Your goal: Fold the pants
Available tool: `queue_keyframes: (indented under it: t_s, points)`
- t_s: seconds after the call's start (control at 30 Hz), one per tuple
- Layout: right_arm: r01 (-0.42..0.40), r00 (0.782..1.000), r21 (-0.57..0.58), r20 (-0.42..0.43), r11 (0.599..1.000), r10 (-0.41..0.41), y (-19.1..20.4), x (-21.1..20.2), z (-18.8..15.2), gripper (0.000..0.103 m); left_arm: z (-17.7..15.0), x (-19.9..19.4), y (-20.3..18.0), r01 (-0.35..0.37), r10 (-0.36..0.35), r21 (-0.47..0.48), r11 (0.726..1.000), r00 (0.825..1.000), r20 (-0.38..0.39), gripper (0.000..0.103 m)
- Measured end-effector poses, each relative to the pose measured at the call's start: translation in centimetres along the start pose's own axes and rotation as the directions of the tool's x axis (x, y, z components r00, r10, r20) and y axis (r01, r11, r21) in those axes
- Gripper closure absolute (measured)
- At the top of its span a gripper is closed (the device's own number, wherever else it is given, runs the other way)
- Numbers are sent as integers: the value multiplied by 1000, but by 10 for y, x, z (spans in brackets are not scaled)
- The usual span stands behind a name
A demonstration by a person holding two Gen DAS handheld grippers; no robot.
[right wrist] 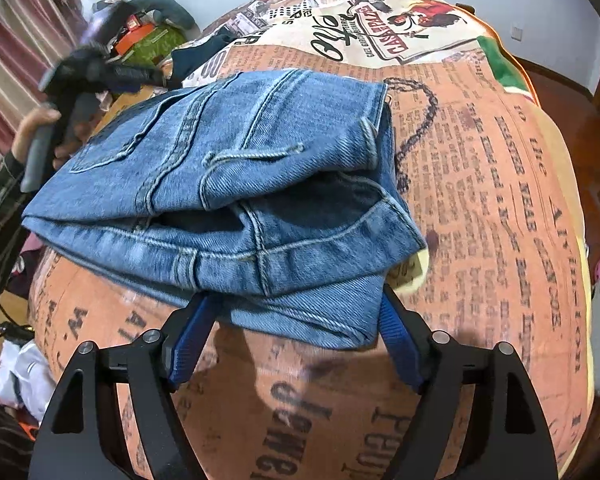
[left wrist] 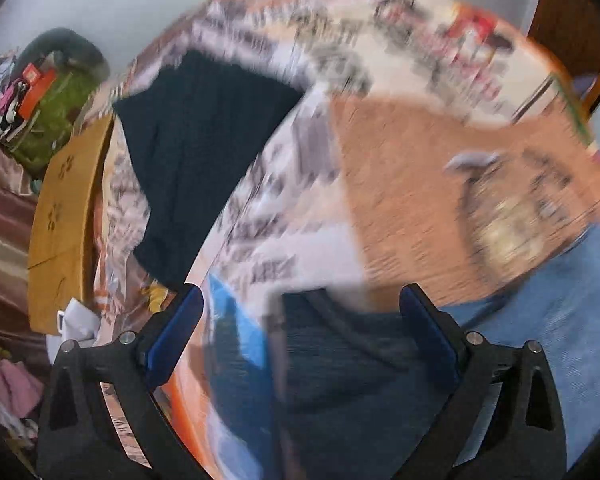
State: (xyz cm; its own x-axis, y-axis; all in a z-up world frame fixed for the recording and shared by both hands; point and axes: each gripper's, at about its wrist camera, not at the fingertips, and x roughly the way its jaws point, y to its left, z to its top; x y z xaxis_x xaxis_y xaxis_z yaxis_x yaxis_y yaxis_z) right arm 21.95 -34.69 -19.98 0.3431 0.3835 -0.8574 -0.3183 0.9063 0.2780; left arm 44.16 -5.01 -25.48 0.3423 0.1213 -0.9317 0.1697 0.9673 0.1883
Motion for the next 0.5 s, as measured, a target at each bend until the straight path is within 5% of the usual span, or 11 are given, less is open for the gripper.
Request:
queue_keyframes:
  t_s: [0.2, 0.5]
  points:
    - [51, 999, -25, 8, 998, -51, -1, 15, 24, 23, -44, 7, 44, 117, -117, -14, 993, 993, 13, 1]
    - [67, 997, -100, 50, 993, -62, 24, 22, 49, 24, -153, -46, 87, 102, -101, -42, 994, 995, 23, 1]
